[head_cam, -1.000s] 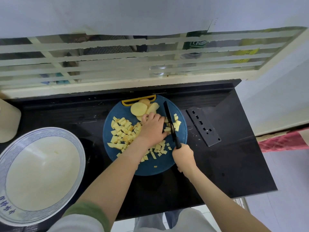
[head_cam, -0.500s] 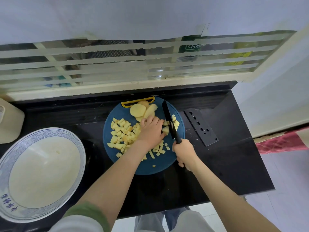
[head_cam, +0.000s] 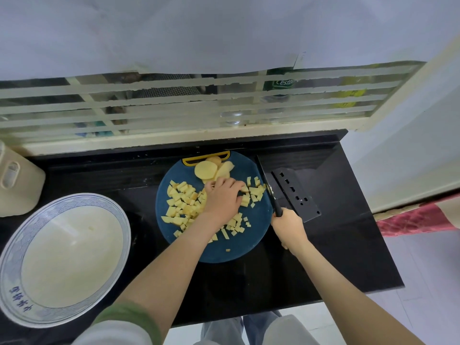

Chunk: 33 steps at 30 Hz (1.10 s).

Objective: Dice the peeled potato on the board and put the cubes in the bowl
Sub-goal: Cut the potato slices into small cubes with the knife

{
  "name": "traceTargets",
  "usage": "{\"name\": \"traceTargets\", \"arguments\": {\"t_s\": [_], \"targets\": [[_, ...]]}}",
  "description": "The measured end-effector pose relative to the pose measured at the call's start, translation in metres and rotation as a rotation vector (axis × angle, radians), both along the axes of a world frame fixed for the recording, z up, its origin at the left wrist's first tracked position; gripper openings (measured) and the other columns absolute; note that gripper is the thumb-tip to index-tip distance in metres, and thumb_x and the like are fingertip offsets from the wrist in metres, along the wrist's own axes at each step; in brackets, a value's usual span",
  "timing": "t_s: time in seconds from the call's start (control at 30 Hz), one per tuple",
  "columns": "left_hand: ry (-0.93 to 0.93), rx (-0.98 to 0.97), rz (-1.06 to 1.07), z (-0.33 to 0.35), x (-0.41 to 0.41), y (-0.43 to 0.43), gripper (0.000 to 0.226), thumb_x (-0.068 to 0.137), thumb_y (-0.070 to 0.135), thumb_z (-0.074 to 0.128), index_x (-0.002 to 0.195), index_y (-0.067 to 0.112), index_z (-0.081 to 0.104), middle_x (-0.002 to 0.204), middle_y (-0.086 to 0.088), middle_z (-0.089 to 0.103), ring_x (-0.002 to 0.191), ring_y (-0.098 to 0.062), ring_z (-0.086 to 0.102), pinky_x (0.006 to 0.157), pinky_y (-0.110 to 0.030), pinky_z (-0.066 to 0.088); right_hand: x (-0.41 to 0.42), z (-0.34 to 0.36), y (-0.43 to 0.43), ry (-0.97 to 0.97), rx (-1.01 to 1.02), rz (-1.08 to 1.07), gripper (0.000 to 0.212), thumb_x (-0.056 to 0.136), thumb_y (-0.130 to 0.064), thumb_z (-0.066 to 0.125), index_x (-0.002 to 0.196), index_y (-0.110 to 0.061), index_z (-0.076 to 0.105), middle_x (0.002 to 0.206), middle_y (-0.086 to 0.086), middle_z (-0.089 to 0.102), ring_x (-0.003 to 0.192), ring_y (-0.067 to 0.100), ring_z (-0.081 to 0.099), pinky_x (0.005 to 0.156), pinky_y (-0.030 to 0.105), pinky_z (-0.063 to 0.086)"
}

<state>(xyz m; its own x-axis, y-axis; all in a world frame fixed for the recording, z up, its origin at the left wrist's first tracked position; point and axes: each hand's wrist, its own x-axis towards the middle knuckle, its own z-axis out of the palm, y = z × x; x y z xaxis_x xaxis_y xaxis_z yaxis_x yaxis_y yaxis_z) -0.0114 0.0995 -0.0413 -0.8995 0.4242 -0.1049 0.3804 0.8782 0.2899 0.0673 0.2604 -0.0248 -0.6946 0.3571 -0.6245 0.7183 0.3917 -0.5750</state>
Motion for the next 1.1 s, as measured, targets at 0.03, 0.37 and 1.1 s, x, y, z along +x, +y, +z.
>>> {"name": "traceTargets", "arguments": {"t_s": [0.03, 0.37, 1.1], "targets": [[-0.008, -0.002, -0.004, -0.001, -0.001, 0.001, 0.034, 0.098, 0.033, 0.044, 0.132, 0.031, 0.047, 0.132, 0.013, 0.048, 0.126, -0.014, 0.034, 0.095, -0.036, 0.011, 0.001, -0.001, 0.0, -0.011, -0.009, 0.016, 0.019, 0.096, -0.02, 0.048, 0.08, -0.015, 0.056, 0.07, 0.003, 0.054, 0.056, 0.017, 0.048, 0.05, 0.029, 0.042], [-0.025, -0.079, -0.107, -0.002, 0.009, -0.003, 0.02, 0.098, 0.031, 0.042, 0.109, 0.022, 0.057, 0.115, 0.008, 0.058, 0.114, -0.016, 0.044, 0.095, -0.036, 0.012, 0.019, -0.003, -0.011, -0.115, -0.107, 0.121, 0.014, 0.095, -0.014, 0.044, 0.089, -0.01, 0.056, 0.068, 0.007, 0.048, 0.044, 0.016, 0.038, 0.041, 0.026, 0.037], [0.207, 0.108, 0.112, 0.05, 0.018, -0.048, 0.025, 0.095, 0.037, 0.048, 0.116, 0.029, 0.06, 0.109, 0.008, 0.06, 0.105, -0.018, 0.05, 0.086, -0.034, 0.017, 0.028, 0.013, 0.003, 0.137, 0.783, 0.862, 0.026, 0.098, -0.027, 0.046, 0.124, -0.023, 0.046, 0.098, -0.002, 0.064, 0.079, 0.02, 0.065, 0.06, 0.03, 0.046]]}}
